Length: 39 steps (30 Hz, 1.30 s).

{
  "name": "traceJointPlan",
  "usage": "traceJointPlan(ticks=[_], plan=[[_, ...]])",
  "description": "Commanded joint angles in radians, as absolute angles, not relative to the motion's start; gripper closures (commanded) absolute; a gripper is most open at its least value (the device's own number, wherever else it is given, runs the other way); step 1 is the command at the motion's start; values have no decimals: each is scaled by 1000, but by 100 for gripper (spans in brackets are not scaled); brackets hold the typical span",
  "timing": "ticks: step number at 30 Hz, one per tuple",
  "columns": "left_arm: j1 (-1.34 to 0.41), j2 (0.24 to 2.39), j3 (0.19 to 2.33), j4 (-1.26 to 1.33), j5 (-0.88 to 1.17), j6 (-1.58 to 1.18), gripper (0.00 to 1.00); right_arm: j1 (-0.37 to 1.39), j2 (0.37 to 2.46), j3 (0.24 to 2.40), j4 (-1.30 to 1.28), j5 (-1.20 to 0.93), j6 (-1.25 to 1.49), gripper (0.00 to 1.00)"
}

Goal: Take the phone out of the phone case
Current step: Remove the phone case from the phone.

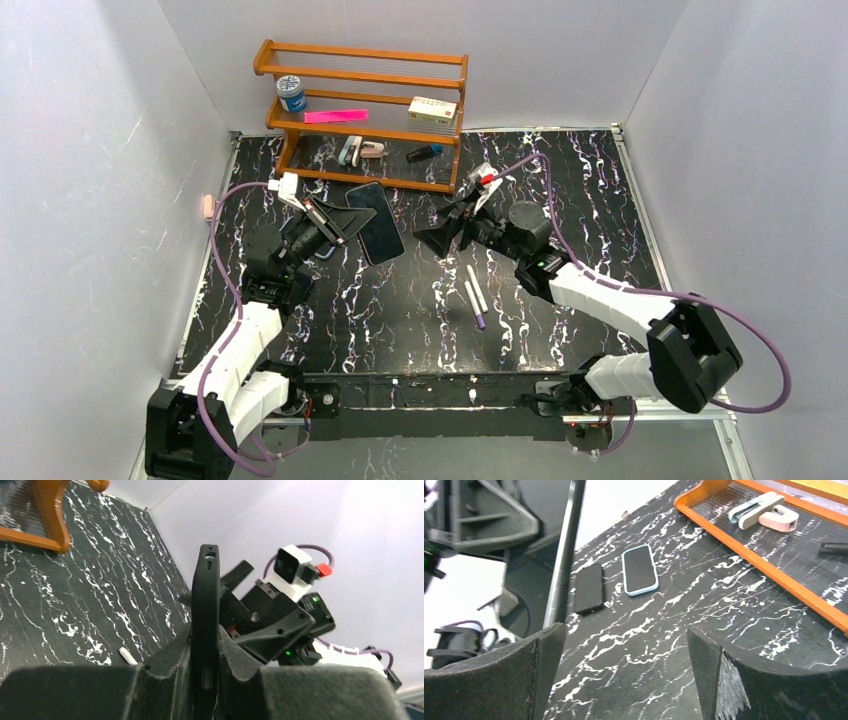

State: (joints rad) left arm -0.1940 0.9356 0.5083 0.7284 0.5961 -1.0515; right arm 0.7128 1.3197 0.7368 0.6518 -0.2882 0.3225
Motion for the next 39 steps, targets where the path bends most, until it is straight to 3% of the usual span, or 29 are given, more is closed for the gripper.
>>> traceJointPlan(ticks=[1,4,8,14,39], plan=[[-195,918,507,803,508,-1082,100,715,1239,742,595,-297,497,1],[-195,911,501,802,485,-1091,100,716,1223,747,592,-363,618,7],[-196,919,492,812,481,-1114,100,716,1245,755,671,-488,788,26],[-195,915,476,840,473,-1148,100,717,1328,754,826,-588,979,45],[-198,936,450,943,493,-1240,100,718,1441,787,992,-661,1122,51]])
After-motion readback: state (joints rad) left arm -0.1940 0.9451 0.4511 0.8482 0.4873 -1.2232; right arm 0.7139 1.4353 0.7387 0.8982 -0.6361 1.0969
